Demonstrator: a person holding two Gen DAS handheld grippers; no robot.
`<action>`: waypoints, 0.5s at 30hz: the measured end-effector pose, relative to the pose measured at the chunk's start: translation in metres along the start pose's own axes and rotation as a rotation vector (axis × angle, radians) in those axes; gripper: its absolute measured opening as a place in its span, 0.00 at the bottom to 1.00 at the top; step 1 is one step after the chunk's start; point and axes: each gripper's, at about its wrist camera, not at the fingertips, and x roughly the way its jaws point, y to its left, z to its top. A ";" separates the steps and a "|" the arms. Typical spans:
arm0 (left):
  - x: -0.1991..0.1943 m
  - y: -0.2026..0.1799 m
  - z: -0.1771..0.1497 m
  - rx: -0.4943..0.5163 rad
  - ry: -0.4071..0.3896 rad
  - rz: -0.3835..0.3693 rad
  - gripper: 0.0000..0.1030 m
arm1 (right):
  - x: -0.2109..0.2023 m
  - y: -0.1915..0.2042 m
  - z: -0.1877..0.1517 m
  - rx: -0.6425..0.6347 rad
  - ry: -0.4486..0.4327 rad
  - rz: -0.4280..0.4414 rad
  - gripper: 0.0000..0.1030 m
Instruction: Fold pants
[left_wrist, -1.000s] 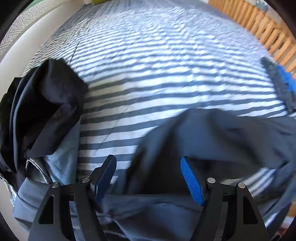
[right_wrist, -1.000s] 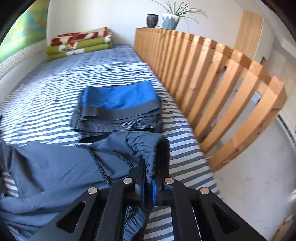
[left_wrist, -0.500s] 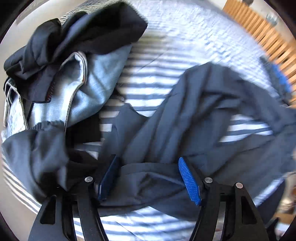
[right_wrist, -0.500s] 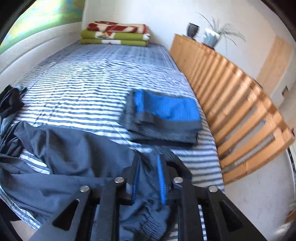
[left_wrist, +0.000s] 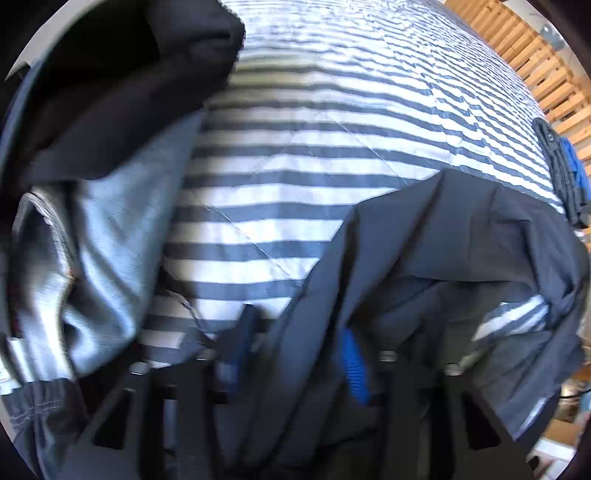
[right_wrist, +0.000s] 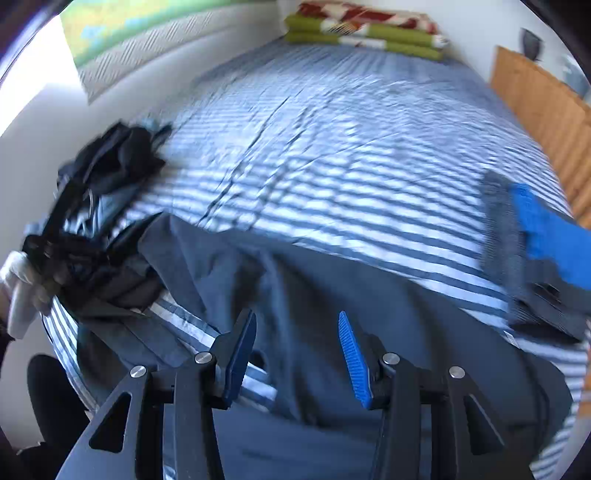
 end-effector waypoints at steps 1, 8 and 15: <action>-0.002 -0.001 -0.001 0.006 0.001 -0.003 0.09 | 0.016 0.011 0.004 -0.023 0.022 -0.008 0.41; -0.077 0.012 0.015 -0.047 -0.170 0.014 0.03 | 0.066 0.022 0.019 0.021 0.101 -0.046 0.01; -0.226 -0.008 -0.006 0.061 -0.495 0.001 0.03 | -0.072 0.026 0.014 -0.013 -0.227 -0.111 0.01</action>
